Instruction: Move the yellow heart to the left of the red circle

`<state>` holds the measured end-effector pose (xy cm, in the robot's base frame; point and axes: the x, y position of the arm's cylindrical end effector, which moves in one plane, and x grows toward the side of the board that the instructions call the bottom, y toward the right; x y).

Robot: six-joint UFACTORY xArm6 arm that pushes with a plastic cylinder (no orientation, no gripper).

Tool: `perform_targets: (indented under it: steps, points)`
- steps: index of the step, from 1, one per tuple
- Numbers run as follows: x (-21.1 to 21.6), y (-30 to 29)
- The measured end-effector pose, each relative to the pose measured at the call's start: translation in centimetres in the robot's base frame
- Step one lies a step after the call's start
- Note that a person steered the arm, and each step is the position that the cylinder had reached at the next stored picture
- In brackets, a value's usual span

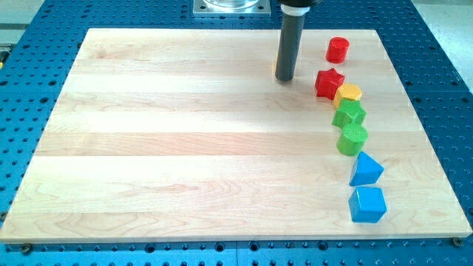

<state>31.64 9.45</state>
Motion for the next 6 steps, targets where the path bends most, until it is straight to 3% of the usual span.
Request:
perform_targets:
  steps: [1, 2, 3, 5, 6]
  points:
    - [-0.5, 0.4]
    - [1.2, -8.2]
    - [-1.3, -1.8]
    - [-3.2, 4.6]
    - [-1.3, 4.8]
